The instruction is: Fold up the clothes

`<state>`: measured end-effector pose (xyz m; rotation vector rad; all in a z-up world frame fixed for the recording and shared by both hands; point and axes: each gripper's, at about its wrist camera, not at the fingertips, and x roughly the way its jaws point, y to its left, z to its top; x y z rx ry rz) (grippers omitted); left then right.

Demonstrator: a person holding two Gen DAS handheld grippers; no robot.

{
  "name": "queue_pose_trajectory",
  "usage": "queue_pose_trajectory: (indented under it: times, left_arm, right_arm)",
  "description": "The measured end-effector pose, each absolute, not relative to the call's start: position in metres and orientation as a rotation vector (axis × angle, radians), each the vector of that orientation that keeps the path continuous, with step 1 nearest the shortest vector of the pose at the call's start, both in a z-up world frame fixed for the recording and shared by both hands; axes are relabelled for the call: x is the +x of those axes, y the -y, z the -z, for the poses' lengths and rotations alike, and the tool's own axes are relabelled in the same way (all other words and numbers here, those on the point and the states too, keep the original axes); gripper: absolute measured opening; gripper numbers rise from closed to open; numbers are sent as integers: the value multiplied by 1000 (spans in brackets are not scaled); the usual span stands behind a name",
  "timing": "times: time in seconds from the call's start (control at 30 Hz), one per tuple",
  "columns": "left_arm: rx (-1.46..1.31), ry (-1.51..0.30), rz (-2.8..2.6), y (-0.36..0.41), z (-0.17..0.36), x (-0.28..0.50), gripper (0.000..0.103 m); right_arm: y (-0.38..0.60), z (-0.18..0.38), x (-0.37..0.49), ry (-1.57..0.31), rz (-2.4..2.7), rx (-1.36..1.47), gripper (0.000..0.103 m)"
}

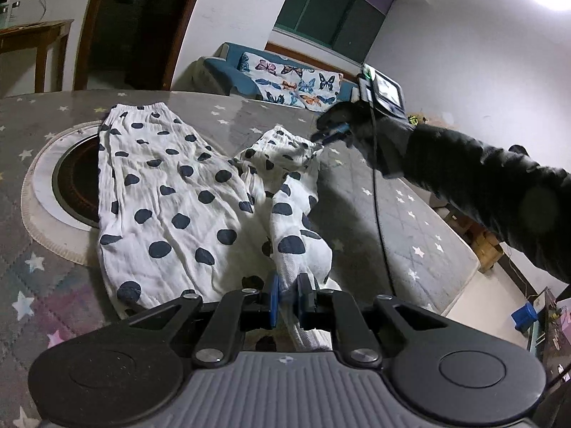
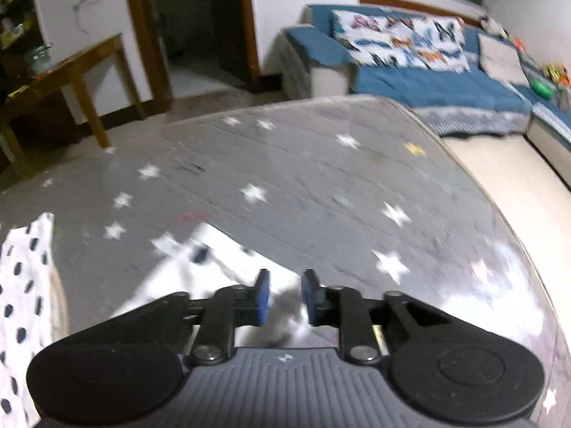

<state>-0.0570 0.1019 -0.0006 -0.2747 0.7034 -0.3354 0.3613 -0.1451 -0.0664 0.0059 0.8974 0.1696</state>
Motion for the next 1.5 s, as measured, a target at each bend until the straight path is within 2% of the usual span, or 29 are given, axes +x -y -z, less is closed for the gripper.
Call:
queue_pose_trajectory:
  times: [0.3, 0.37, 0.4, 0.67, 0.83, 1.03, 1.2, 1.5]
  left_arm:
    - [-237, -718, 316, -93, 0, -53, 12]
    - [-232, -718, 312, -91, -1, -53, 12]
    - [-229, -718, 310, -91, -1, -53, 12]
    - [-248, -694, 308, -98, -2, -60, 12]
    - [-287, -678, 297, -111, 0, -66, 12]
    - [-347, -665, 268, -134, 4, -79, 11]
    - [-403, -642, 227, -157, 5, -91, 11]
    - [-464, -671, 148, -183, 20, -100, 9]
  right_arm:
    - [167, 83, 352, -901, -206, 154, 26]
    - [164, 84, 351, -898, -212, 153, 19]
    - [163, 83, 352, -897, -217, 162, 11]
    - [139, 35, 354, -803, -274, 205, 6]
    - [89, -6, 361, -741, -343, 173, 6]
    - [11, -30, 369, -706, -393, 97, 6]
    - [-63, -24, 373, -710, -422, 14, 6]
    - [-173, 19, 361, -767, -533, -59, 6]
